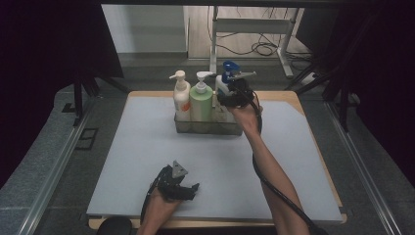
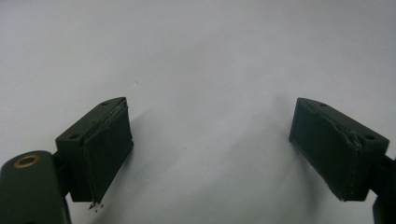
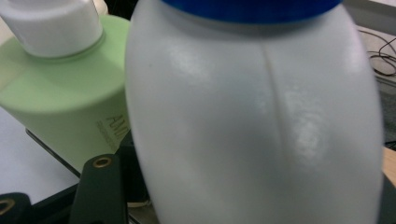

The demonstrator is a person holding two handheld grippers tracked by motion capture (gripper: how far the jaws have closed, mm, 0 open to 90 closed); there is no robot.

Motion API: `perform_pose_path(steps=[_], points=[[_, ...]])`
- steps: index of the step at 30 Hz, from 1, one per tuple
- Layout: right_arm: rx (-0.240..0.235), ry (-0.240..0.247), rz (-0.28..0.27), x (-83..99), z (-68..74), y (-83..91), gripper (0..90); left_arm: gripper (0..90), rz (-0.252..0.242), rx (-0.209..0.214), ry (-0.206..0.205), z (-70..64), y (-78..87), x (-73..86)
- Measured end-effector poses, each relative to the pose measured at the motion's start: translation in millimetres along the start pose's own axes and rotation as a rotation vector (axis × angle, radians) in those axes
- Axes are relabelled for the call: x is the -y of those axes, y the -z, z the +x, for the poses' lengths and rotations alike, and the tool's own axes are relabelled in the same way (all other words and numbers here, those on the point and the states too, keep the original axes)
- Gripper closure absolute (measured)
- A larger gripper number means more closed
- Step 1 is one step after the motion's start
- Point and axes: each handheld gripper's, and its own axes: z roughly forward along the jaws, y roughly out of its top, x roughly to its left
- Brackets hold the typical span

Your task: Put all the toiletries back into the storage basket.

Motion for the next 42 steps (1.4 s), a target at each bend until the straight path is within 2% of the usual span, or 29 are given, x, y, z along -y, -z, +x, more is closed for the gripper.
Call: perform_pose_path(steps=[16, 24, 35, 38, 42], points=[[-0.01, -0.011, 0.055, 15.4, -0.2, -12.0, 38.5, 12.5, 0.0, 0.001, 0.004, -0.3, 0.1, 0.0], [-0.014, -0.02, 0.057, 15.8, -2.3, -12.7, 38.2, 12.5, -0.001, 0.001, 0.004, -0.4, 0.0, 0.1], [-0.045, -0.036, 0.053, 17.1, -8.4, -13.8, 36.5, 12.4, 0.001, 0.001, 0.003, -0.3, 0.1, 0.0], [-0.053, -0.036, 0.056, 16.5, -8.8, -13.9, 32.5, 12.5, 0.001, 0.001, 0.004, -0.3, 0.1, 0.0], [-0.047, -0.005, 0.042, 15.5, -8.1, -13.6, 24.4, 12.5, 0.001, 0.001, 0.004, -0.4, 0.1, 0.0]])
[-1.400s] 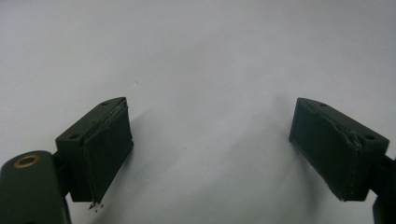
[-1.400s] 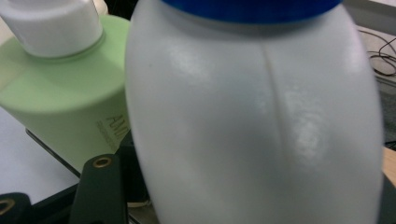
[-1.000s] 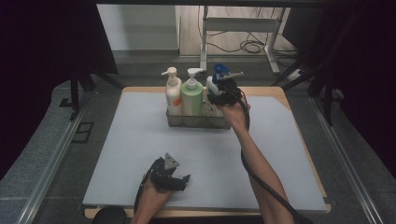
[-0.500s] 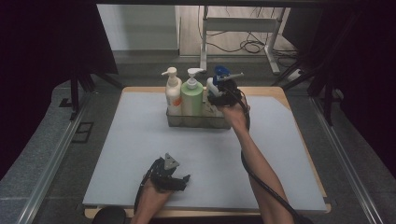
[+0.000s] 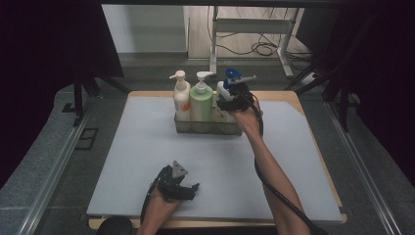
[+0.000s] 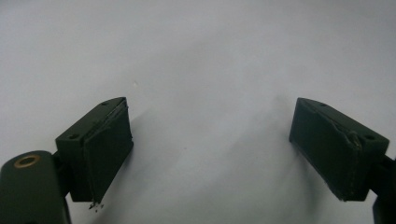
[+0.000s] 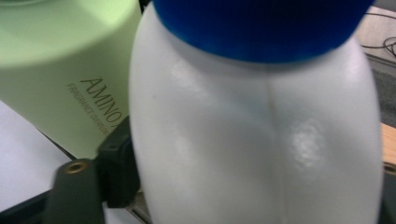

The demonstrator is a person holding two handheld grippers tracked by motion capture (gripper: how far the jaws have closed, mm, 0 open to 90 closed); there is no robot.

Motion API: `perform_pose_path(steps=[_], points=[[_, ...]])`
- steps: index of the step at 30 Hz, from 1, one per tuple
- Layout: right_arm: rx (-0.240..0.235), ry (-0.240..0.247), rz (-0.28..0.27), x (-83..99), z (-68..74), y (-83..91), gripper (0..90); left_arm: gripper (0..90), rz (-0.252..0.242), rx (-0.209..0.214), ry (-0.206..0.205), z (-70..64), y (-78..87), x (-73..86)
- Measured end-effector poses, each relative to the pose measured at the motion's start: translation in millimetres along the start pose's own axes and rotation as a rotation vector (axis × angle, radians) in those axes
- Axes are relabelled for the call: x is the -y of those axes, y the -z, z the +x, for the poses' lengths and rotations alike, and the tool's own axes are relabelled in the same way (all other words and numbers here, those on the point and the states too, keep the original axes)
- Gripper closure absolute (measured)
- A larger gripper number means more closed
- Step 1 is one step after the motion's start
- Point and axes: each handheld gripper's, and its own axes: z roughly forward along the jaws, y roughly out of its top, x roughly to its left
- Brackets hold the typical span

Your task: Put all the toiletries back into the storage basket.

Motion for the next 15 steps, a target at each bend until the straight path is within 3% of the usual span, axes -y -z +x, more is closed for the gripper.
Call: perform_pose_path(steps=[3, 15], points=[[-0.016, 0.009, 0.017, 0.6, 0.2, -0.9, 16.9, 12.5, 0.0, 0.0, 0.0, 0.0, 0.0, 0.0], [-0.064, 0.042, 0.034, 12.9, -3.9, 12.1, 14.0, 12.5, -0.004, 0.0, 0.004, -0.2, -0.3, 0.1]])
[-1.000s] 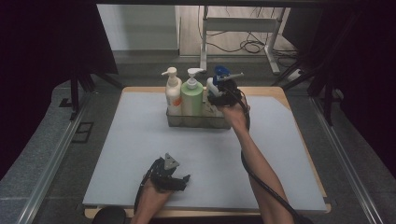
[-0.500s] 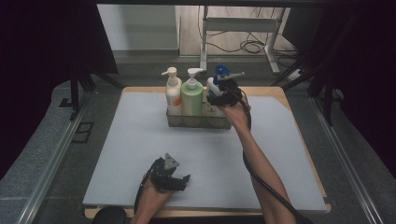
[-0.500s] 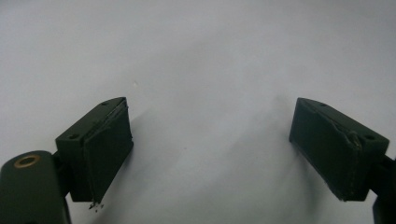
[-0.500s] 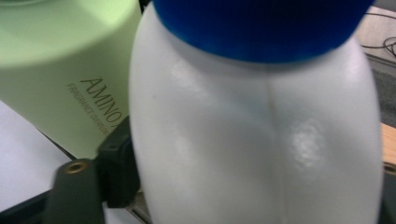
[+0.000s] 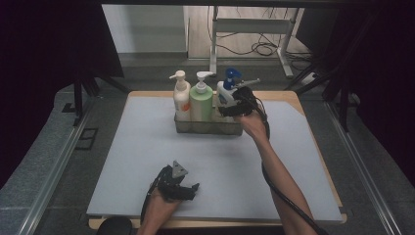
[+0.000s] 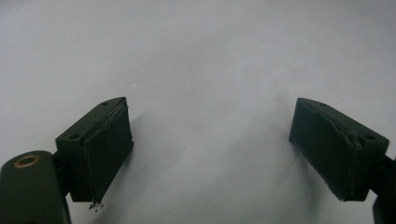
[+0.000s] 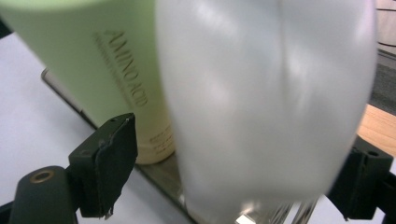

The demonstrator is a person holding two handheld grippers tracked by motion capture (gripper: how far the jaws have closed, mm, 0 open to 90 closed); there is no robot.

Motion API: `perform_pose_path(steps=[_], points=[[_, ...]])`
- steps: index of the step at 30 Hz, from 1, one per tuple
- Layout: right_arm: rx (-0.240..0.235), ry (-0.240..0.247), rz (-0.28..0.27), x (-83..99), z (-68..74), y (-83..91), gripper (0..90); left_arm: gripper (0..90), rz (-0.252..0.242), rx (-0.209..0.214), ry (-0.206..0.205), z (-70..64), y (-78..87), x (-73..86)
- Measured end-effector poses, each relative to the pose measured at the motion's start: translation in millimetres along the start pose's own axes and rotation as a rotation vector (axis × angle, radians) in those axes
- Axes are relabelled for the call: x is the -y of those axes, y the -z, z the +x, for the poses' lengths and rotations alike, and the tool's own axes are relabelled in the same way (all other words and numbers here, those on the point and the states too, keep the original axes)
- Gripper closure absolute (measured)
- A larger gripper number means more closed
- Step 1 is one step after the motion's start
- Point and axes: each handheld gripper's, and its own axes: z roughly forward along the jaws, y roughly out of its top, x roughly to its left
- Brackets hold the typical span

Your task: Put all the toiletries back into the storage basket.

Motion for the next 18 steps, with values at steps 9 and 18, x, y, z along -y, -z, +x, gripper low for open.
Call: perform_pose_path(steps=[9, 18], points=[[-0.014, 0.039, 0.03, 14.8, 3.3, 7.8, 20.1, 12.5, 0.003, 0.0, -0.003, 0.2, 0.2, 0.0], [-0.039, 0.022, 0.033, 31.0, -5.0, 14.9, 32.6, 12.4, 0.002, 0.0, -0.003, 0.2, 0.1, 0.0]])
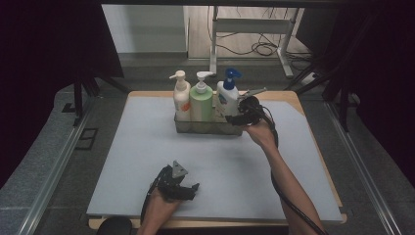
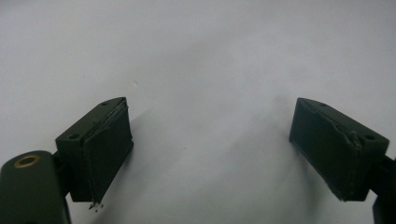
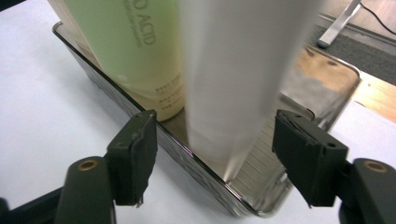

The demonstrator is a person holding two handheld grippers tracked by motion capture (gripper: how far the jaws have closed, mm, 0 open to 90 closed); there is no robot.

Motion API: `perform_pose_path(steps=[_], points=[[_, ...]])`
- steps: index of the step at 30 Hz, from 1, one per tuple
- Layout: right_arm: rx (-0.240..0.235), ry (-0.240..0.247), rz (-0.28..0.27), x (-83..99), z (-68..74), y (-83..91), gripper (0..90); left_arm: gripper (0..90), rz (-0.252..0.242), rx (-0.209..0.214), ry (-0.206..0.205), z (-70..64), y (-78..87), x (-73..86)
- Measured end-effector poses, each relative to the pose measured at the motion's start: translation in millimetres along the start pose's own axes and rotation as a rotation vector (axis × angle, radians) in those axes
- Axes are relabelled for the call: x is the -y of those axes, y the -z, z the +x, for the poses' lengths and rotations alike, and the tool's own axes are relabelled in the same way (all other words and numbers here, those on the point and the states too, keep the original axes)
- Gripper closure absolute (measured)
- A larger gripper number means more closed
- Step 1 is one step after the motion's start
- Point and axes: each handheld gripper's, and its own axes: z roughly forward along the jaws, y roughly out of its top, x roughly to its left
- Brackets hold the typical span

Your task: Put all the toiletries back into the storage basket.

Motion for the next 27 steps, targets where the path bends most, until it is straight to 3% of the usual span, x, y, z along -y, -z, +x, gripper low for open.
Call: perform_pose_path(steps=[6, 12, 18, 22, 27], points=[[-0.003, -0.023, 0.02, 8.1, -10.4, 4.2, 43.2, 12.5, 0.001, 0.0, 0.0, 0.0, 0.1, 0.0], [0.012, -0.025, 0.046, 13.8, -18.0, 6.9, 67.0, 12.5, 0.0, 0.0, 0.001, 0.0, 0.0, 0.0], [0.021, -0.052, 0.047, 15.9, -25.4, 4.0, 82.4, 12.5, 0.0, 0.0, 0.001, -0.1, -0.1, 0.0], [0.038, -0.057, 0.042, 14.3, -28.0, -2.6, 89.6, 12.5, 0.0, 0.0, 0.002, 0.0, 0.0, 0.0], [0.062, -0.058, 0.058, 11.5, -30.3, -14.0, 90.0, 12.4, 0.001, 0.0, 0.0, 0.0, 0.1, 0.0]])
